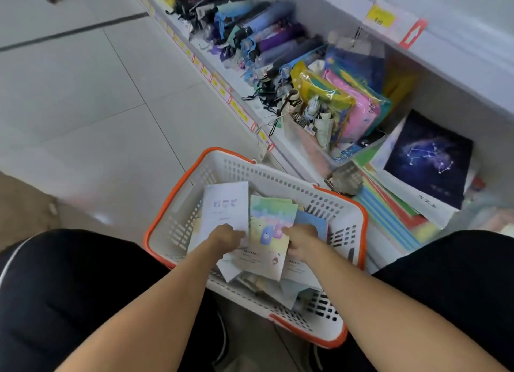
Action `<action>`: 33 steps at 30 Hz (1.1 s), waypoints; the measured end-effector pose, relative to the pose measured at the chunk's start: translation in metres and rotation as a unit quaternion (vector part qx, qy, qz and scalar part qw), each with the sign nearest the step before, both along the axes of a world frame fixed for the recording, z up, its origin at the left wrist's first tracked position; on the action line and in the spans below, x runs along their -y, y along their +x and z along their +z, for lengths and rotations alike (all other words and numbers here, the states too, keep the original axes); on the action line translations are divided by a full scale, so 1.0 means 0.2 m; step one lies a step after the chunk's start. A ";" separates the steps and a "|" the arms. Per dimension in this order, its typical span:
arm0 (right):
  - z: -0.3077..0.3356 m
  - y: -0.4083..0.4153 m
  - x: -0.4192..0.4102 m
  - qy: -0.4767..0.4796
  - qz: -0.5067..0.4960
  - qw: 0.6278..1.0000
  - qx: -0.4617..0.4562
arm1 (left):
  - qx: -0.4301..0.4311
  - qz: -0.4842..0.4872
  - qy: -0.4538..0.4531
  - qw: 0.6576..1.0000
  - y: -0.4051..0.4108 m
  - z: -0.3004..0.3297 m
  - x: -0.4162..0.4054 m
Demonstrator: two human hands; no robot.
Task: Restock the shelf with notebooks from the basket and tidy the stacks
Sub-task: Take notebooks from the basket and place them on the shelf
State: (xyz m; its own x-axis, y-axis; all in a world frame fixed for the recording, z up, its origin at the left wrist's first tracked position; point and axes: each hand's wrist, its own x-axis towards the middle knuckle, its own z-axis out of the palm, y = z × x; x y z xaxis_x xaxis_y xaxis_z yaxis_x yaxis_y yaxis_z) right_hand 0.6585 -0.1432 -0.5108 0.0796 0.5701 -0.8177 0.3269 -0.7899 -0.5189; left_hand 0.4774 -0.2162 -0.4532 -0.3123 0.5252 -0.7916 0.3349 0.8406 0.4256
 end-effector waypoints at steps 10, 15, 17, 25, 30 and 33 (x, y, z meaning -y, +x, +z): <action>0.69 0.00 -0.33 0.296 0.103 0.948 -0.060 | 0.377 0.178 0.122 0.901 0.05 0.27 -0.15; 0.34 -0.01 -0.18 0.212 0.024 0.977 0.031 | 0.228 0.212 0.252 0.916 0.03 0.24 -0.18; 0.16 0.02 -0.05 0.126 0.151 0.975 0.105 | 0.131 0.246 0.275 0.920 -0.01 0.21 -0.16; -0.11 0.01 0.16 0.103 0.302 0.918 0.235 | 0.064 0.265 0.296 0.915 -0.07 0.15 -0.08; 0.03 0.03 0.12 0.121 0.342 0.903 0.231 | 0.048 0.220 0.290 0.930 -0.06 0.13 -0.06; 0.12 0.03 0.14 0.175 0.357 0.880 0.262 | 0.037 0.201 0.262 0.943 -0.04 0.12 -0.04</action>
State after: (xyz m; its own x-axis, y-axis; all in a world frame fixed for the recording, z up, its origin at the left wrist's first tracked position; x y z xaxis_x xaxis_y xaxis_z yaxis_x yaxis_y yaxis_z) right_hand 0.6652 -0.1704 -0.4864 -0.0877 0.8369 -0.5402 0.9410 -0.1084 -0.3206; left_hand 0.4684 -0.2083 -0.4302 -0.5234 0.7019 -0.4831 -0.0122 0.5607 0.8279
